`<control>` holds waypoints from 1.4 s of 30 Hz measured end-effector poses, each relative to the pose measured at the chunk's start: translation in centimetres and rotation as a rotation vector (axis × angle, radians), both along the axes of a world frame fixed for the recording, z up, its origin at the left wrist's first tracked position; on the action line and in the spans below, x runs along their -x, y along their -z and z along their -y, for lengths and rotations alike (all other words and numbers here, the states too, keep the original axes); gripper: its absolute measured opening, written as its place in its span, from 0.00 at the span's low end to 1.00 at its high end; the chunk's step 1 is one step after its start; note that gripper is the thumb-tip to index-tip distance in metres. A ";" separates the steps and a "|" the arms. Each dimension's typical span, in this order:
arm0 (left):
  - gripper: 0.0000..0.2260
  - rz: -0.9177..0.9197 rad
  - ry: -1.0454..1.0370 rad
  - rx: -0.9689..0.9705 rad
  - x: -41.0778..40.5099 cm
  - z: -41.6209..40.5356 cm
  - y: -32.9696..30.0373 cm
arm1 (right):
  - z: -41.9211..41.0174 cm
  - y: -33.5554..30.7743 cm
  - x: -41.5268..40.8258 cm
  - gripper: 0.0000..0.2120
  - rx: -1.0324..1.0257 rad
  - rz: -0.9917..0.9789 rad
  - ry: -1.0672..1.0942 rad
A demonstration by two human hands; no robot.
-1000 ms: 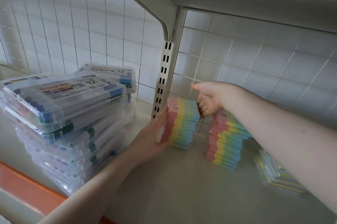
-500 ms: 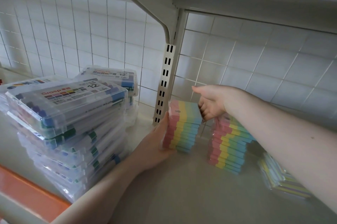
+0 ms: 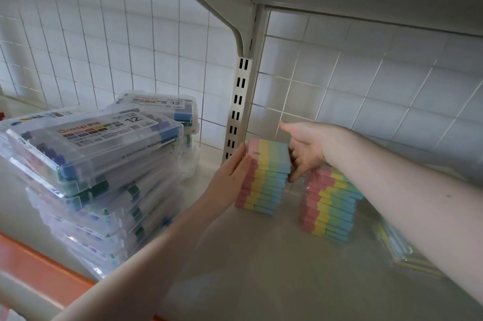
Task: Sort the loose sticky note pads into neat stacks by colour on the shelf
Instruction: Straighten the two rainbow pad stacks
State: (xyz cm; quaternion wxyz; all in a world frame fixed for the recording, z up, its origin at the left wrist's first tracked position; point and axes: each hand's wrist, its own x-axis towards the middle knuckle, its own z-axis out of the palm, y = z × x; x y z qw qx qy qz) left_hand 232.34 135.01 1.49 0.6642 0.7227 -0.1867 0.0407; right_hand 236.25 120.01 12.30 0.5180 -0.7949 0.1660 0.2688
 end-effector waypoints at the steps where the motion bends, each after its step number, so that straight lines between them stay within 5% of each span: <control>1: 0.11 -0.005 0.004 0.006 -0.2 0.0 0.1 | 0.0 0.1 0.0 0.39 -0.004 0.001 0.002; 12: 0.11 -0.104 0.012 0.064 -0.7 0.0 0.2 | 0.2 0.6 -0.5 0.39 -0.048 0.012 0.035; 16: 0.20 -0.118 0.029 0.063 -1.1 -0.3 0.3 | 0.1 0.7 -0.3 0.38 -0.046 0.020 0.052; 20: 0.13 -0.126 0.040 0.099 -1.1 -0.2 0.2 | -0.1 0.5 -0.1 0.41 -0.024 0.019 0.071; 34: 0.15 -0.219 0.006 0.089 -3.0 0.8 -0.2 | 0.1 1.4 -0.7 0.42 -0.038 0.001 0.114; 42: 0.31 -0.445 -0.024 0.208 -2.8 0.7 1.7 | -0.3 2.2 -1.7 0.35 0.001 0.003 0.168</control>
